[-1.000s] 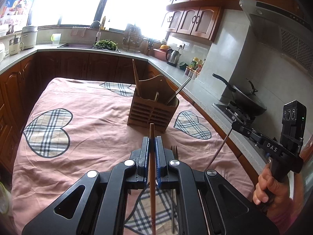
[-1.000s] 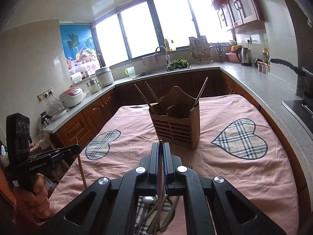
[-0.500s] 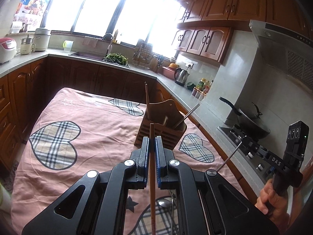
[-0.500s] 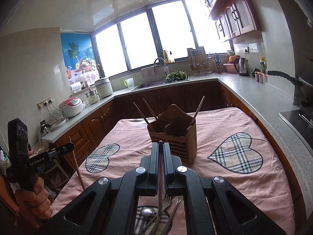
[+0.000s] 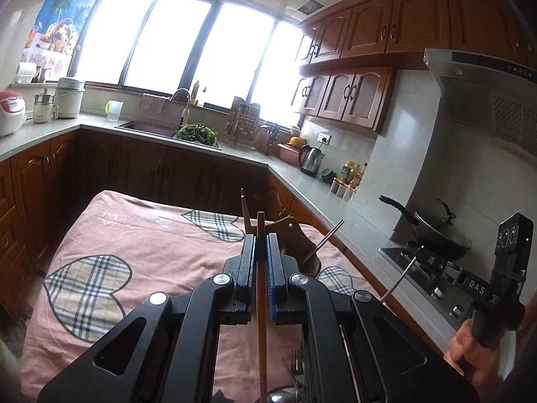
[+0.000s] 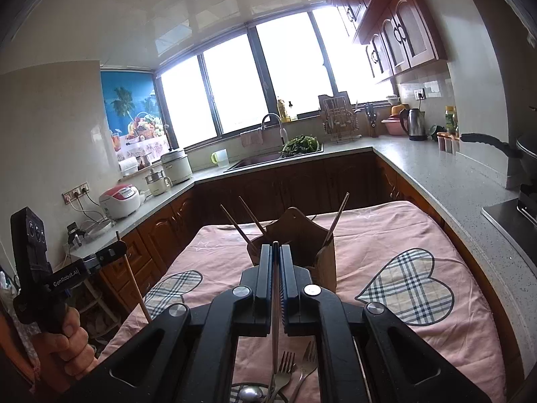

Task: Organize utensils
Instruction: 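Lift the metal chopstick with the right tool over the wooden holder, then lower the chopstick into the holder and open the right tool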

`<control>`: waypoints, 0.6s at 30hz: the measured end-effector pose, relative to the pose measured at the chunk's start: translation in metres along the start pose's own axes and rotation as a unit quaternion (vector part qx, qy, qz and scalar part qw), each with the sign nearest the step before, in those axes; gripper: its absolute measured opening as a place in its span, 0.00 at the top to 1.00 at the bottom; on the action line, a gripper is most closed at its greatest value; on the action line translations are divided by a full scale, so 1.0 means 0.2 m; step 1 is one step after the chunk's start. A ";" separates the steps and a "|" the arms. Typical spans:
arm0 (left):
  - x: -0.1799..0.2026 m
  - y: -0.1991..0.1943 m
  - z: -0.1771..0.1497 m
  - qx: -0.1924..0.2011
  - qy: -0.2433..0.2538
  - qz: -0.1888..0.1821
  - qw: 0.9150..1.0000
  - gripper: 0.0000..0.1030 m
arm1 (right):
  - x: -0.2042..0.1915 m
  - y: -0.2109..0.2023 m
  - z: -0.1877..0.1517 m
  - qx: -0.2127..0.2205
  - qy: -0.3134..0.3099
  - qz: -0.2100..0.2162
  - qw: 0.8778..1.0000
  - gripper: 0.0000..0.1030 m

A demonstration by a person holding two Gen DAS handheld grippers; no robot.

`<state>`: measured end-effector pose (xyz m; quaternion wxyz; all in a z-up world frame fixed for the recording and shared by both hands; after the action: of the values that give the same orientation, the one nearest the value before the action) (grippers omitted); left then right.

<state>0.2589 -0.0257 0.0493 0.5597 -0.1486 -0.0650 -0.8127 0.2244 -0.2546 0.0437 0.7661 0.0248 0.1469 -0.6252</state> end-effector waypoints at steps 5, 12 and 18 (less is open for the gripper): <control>0.05 0.13 0.09 0.024 0.009 -0.003 1.000 0.95 | 0.04 0.08 0.10 0.021 0.008 -0.006 1.000 0.96; 0.11 0.30 0.23 0.060 0.021 -0.012 0.998 0.95 | 0.10 0.20 0.26 0.048 0.011 -0.013 0.999 0.96; 0.14 0.48 0.31 0.082 0.036 -0.004 0.996 0.95 | 0.15 0.31 0.37 0.066 0.015 -0.020 0.997 0.96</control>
<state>0.3490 -0.0692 0.1120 0.5683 -0.0726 -0.1114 -0.8120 0.3051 -0.2870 0.0980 0.7478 0.0819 0.1174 -0.6483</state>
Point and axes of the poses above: each gripper's, at about its wrist camera, not at the fingertips, and y roughly the way its jaws point, x to its right, z to its top, the point moved 9 cm from there along y, roughly the way its jaws point, and after that the axes turned 13 degrees about x, right-handed, at the moved point
